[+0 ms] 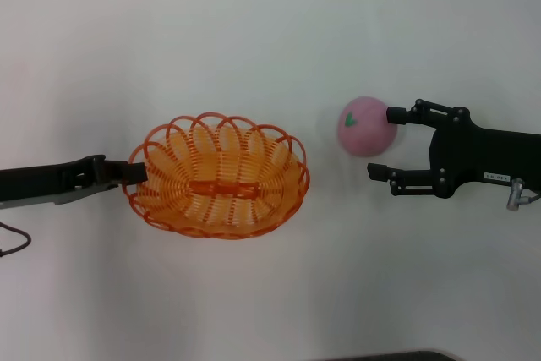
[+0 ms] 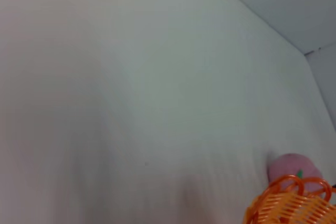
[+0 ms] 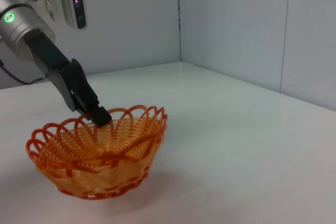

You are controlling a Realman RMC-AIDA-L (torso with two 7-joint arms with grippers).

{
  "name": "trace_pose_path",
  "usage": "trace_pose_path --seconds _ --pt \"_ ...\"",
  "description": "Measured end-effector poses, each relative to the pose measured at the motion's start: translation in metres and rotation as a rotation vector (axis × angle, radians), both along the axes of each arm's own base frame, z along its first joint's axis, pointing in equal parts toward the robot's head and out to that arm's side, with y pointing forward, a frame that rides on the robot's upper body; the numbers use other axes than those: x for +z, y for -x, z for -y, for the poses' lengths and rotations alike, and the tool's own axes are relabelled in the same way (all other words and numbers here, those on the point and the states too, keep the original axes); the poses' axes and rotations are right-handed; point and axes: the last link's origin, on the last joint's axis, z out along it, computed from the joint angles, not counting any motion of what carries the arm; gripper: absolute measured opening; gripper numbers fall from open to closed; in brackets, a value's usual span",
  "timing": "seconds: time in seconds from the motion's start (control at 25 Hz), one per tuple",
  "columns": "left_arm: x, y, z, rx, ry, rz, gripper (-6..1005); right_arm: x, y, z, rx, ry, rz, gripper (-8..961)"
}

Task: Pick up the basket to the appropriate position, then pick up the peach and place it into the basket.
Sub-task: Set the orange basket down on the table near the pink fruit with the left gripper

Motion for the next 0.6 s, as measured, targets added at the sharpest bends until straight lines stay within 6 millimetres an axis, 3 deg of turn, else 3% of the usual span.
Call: trace_pose_path --seconds 0.6 --pt "-0.015 0.003 -0.003 0.032 -0.031 -0.017 52 0.0 -0.001 0.0 -0.007 0.0 0.0 927"
